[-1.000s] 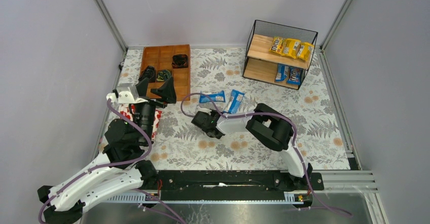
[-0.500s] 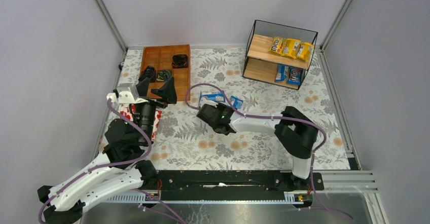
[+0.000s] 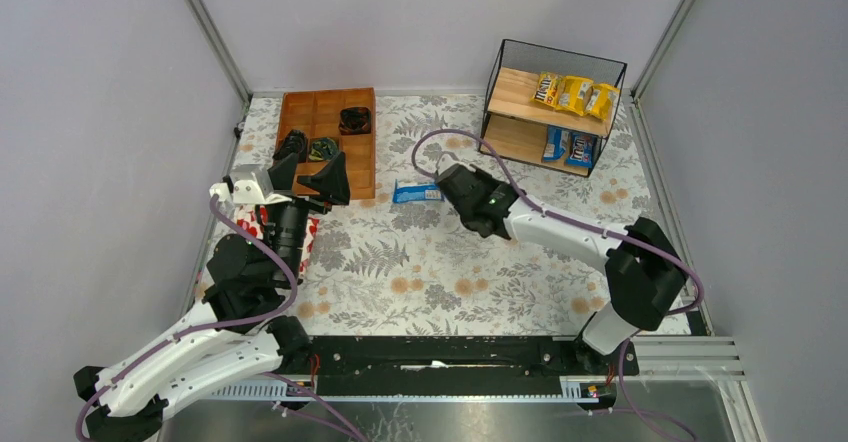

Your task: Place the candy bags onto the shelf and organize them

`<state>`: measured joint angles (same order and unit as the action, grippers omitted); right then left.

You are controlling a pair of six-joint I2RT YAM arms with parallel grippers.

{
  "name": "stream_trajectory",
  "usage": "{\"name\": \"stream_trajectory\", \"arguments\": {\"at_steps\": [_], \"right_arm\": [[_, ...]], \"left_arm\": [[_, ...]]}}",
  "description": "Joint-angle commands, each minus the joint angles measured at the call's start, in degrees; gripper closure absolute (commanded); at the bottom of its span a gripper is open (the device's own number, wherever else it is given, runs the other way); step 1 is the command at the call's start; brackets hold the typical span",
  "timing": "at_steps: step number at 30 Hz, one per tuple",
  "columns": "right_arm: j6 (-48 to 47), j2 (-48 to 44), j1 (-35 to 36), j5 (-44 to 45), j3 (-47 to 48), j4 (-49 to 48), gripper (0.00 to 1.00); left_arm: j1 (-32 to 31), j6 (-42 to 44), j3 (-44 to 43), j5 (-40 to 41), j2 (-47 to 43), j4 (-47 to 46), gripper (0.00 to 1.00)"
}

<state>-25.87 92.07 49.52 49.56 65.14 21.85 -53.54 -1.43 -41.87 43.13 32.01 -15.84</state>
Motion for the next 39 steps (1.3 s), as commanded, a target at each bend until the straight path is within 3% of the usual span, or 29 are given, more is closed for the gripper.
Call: {"name": "stream_trajectory", "arguments": {"at_steps": [1,10,25,39], "right_arm": [[-10.89,-1.3,-5.13,-1.01,-0.45,-8.74,1.0],[-26.77,6.16,-13.27,-1.56,1.64,-24.46,1.0],[-51.27,13.77,-17.48,-2.68,2.05,-44.63,1.0],[-54.86,18.84,-20.95,-6.22,2.8,-48.38,1.0]], "left_arm": [[0.16,-0.33,-1.38,-0.47,0.78,-0.51,0.01],[0.14,0.15,-1.29,-0.18,2.11,-1.02,0.01],[0.19,0.73,-0.67,0.02,2.97,-1.83,0.01],[0.17,0.82,-0.69,-0.24,3.73,-1.83,0.01]]}}
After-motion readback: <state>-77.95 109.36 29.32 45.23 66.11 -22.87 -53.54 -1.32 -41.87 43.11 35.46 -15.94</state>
